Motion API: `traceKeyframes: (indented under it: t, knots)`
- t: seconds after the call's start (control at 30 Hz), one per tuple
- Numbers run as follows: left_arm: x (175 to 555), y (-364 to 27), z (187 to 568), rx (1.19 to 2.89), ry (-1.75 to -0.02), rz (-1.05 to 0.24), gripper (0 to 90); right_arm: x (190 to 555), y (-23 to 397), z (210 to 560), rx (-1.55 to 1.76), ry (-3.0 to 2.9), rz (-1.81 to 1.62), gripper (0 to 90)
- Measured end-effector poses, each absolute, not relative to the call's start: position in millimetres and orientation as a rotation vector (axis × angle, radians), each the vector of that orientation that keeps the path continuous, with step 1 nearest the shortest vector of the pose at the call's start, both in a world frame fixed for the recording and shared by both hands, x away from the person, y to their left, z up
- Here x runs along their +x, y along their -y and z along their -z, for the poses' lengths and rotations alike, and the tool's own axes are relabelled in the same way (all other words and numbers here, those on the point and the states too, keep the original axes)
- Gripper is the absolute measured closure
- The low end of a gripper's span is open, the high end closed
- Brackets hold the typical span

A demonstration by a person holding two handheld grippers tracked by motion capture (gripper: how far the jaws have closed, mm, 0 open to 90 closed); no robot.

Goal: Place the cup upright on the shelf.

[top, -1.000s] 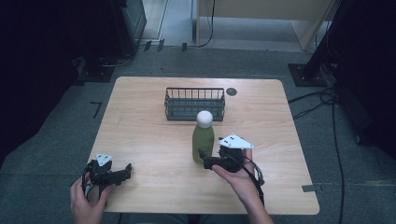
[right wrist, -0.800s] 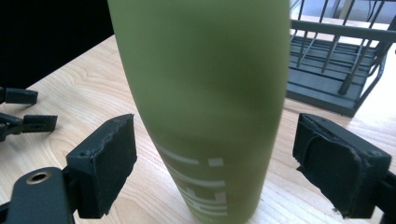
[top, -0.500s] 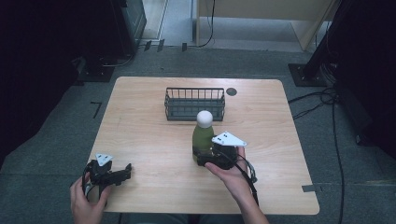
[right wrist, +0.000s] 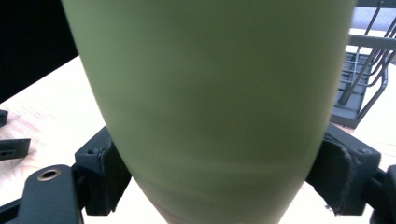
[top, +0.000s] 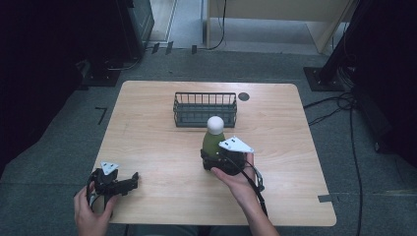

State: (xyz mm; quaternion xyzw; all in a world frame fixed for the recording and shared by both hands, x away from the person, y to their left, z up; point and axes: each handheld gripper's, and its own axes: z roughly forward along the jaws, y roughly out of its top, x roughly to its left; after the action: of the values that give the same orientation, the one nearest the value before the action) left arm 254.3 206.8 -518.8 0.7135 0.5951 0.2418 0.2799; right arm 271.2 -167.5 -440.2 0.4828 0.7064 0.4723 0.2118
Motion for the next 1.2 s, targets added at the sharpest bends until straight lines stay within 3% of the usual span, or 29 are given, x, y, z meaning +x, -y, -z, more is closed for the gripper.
traceKeyframes:
  t: [0.57,1.2]
  knots:
    - [254,-207,519,1.915,-1.596,-0.648,0.0,272,168,436,1.286,-1.965,-1.304,20.6]
    - [254,-207,519,1.916,-1.595,-0.648,0.0,289,169,400,1.221,-1.952,-1.323,20.7]
